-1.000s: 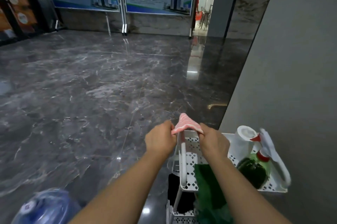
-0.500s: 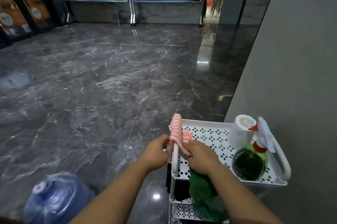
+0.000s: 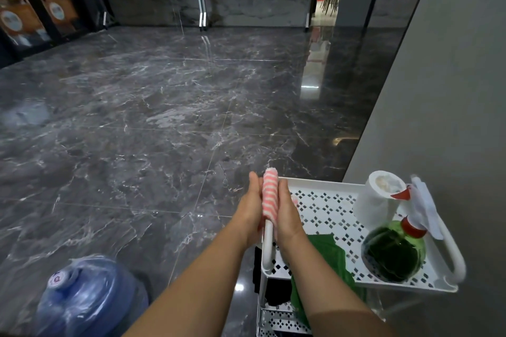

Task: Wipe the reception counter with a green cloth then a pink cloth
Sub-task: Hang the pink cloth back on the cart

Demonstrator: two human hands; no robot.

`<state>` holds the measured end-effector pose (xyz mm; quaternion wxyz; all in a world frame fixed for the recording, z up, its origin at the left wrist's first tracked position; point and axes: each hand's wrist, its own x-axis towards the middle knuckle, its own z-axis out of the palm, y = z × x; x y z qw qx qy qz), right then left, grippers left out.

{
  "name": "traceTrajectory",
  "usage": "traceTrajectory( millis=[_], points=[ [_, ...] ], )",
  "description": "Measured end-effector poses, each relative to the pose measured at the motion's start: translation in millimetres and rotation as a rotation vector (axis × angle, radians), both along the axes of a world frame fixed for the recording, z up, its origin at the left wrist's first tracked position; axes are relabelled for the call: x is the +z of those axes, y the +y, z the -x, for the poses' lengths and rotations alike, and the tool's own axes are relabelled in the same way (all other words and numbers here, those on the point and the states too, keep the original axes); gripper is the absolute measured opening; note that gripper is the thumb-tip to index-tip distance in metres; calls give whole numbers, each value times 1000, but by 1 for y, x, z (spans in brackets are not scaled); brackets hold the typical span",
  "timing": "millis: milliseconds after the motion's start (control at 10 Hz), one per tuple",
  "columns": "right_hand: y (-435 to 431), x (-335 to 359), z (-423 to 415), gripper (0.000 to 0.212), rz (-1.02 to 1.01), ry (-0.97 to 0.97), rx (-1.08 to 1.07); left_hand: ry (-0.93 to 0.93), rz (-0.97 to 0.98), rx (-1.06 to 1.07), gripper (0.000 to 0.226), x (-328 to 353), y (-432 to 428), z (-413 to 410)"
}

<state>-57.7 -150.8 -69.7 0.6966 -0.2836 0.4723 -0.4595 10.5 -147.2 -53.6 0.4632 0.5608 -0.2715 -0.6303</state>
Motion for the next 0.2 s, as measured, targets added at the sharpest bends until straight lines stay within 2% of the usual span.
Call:
traceTrajectory(
  millis=[100,200],
  points=[
    [-2,-16,-4,54,-15,-79,-18,-5,-1,65,77,-15,1,11],
    [-4,-19,-6,53,-24,-192,-52,-55,8,75,70,-17,0,14]
  ],
)
